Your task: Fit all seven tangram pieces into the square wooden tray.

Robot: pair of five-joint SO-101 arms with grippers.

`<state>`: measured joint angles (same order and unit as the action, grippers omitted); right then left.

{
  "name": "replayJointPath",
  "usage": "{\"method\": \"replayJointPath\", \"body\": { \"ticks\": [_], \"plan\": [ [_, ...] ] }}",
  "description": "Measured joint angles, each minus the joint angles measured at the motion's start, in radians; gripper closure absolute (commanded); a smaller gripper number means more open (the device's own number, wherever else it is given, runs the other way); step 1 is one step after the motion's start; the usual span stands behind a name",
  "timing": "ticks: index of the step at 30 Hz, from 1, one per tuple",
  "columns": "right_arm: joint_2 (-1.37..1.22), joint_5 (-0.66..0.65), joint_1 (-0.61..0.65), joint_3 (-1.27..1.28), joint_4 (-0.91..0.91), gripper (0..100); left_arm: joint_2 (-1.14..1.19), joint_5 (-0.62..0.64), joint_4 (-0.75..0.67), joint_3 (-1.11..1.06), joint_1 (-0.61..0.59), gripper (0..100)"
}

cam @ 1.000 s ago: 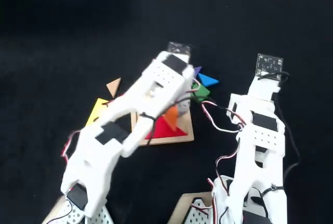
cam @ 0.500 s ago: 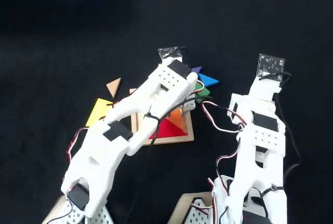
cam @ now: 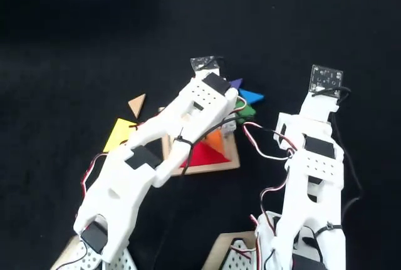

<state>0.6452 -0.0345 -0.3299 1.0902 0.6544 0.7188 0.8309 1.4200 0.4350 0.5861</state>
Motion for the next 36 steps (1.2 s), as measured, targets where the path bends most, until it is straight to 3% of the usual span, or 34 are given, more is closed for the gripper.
{"method": "replayJointPath", "body": {
  "ticks": [11,16,22,28,34,36],
  "plan": [
    [0.0,0.0,0.0,0.0,0.0,98.4,0.0,-0.012,0.098,0.083,0.015,68],
    [0.0,0.0,0.0,0.0,0.0,98.4,0.0,-0.02,0.149,0.115,-0.072,69],
    [0.0,0.0,0.0,0.0,0.0,98.4,-0.051,-0.18,0.315,0.221,-0.229,69],
    [0.0,0.0,0.064,0.0,0.0,98.4,-0.33,-0.338,0.33,0.112,-0.43,69],
    [0.0,-0.025,0.101,0.018,-0.025,98.6,-0.764,-0.443,0.33,-0.189,-0.534,69],
    [0.0,-0.06,0.14,0.018,-0.023,98.6,-0.898,-0.453,0.273,-0.322,-0.582,69]
  ]
}}
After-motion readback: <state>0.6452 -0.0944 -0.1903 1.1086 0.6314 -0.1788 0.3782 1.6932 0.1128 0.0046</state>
